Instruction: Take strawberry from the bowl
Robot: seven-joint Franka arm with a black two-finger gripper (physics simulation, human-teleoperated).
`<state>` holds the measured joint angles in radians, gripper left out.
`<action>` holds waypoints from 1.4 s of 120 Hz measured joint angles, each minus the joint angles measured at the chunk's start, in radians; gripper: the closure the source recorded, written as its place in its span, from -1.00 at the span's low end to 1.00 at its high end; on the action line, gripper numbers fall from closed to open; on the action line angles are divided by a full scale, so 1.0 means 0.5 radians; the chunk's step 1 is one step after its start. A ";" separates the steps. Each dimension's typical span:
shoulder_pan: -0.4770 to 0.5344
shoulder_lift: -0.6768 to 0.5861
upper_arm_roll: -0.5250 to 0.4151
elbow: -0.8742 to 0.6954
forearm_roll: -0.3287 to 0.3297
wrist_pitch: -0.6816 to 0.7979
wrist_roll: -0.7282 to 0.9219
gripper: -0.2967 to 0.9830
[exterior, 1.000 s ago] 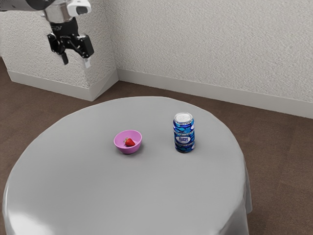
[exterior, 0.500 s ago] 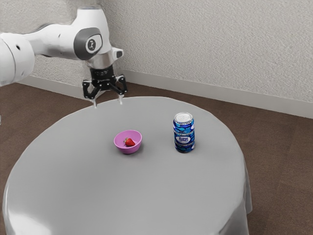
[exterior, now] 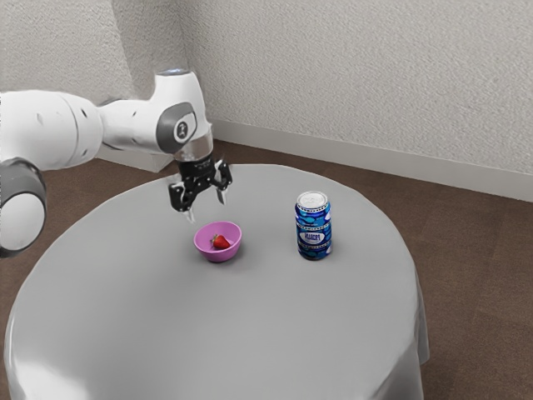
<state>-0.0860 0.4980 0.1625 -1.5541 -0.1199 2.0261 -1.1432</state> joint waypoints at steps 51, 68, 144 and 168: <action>-0.002 0.097 0.000 -0.003 -0.001 0.084 -0.421 -0.01; -0.004 0.137 0.000 0.001 0.004 0.100 -0.498 0.08; -0.018 0.280 0.000 0.061 0.012 0.191 -0.631 0.16; -0.021 0.313 0.000 0.075 0.013 0.236 -0.638 0.17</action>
<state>-0.0966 0.6542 0.1625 -1.5168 -0.1136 2.1444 -1.4623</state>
